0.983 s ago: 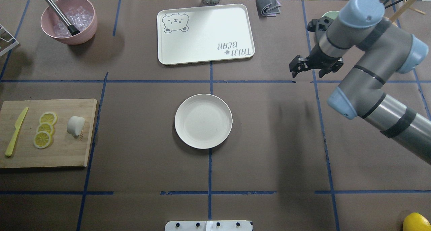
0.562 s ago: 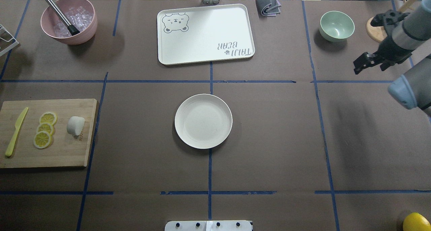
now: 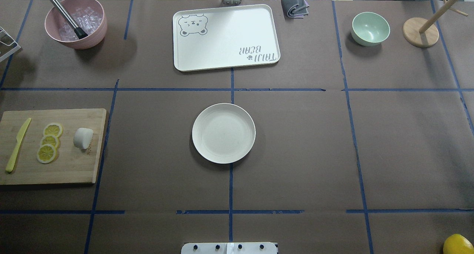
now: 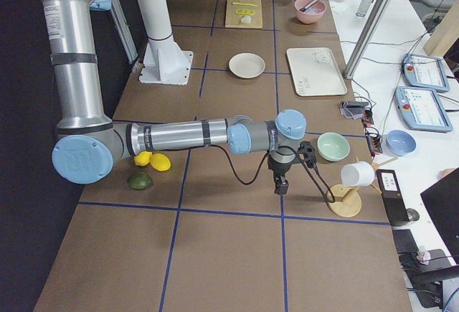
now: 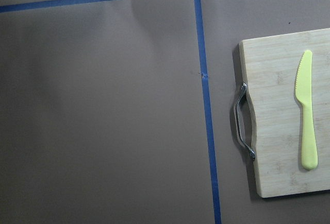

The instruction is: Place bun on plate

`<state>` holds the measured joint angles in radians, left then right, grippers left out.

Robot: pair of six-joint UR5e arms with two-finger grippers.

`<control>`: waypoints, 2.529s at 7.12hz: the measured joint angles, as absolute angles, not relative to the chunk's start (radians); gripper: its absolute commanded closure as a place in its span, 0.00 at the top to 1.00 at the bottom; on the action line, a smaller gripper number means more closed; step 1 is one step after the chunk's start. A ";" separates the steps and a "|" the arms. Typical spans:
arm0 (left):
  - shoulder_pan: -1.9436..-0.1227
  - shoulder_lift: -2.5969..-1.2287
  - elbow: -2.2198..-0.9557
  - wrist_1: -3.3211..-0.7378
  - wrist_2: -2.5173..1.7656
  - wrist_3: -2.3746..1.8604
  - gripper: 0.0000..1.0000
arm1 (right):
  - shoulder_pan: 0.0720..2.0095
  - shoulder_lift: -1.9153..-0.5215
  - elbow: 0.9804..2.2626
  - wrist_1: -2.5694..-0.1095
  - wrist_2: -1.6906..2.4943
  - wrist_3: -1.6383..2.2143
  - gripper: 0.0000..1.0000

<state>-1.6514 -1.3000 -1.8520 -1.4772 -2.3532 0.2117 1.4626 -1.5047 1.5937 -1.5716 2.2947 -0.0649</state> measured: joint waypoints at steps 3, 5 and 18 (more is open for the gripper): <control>-1.657 -1.304 -1.853 -1.477 -2.354 0.212 1.00 | 1.550 -1.616 1.582 -1.593 2.294 -0.124 1.00; -1.658 -1.306 -1.852 -1.477 -2.355 0.211 1.00 | 1.577 -1.651 1.591 -1.580 2.286 -0.084 1.00; -1.655 -1.311 -1.881 -1.479 -2.355 0.208 1.00 | 1.582 -1.671 1.606 -1.568 2.287 -0.040 1.00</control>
